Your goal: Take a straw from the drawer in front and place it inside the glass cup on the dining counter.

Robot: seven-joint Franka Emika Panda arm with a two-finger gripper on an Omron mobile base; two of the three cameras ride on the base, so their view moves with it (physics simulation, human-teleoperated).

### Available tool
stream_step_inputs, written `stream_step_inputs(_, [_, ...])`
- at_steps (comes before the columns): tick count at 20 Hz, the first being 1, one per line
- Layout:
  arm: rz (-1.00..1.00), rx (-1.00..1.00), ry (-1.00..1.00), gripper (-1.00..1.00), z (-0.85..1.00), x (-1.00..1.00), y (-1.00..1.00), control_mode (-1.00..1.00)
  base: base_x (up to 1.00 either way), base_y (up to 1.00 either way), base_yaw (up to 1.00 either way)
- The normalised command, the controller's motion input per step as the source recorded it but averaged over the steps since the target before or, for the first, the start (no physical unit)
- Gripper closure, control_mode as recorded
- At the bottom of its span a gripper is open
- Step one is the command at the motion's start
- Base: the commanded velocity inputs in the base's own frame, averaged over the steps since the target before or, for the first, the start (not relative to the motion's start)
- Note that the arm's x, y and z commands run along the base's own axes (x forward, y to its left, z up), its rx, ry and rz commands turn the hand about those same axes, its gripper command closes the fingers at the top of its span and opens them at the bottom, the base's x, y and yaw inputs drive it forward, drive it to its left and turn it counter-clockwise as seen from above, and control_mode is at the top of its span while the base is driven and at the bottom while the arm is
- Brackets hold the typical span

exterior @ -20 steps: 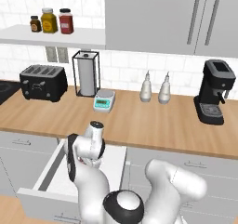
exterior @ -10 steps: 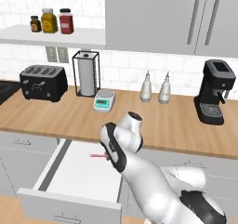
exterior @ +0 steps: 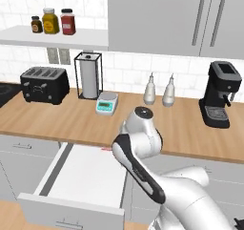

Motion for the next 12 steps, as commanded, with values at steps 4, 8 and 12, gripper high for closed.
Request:
stream_step_inputs(4, [0.01,-0.38,0.1,1.0,1.0,-0.14,-0.45,-1.0,0.0,0.0,0.0])
stream_step_inputs(8, [0.02,-0.23,0.1,1.0,0.68,-0.25,-0.93,-1.0,0.0,0.0,0.0])
stream_step_inputs(12, [0.0,-0.08,0.01,1.0,-0.04,-0.27,-1.0,-1.0,0.0,0.0,0.0])
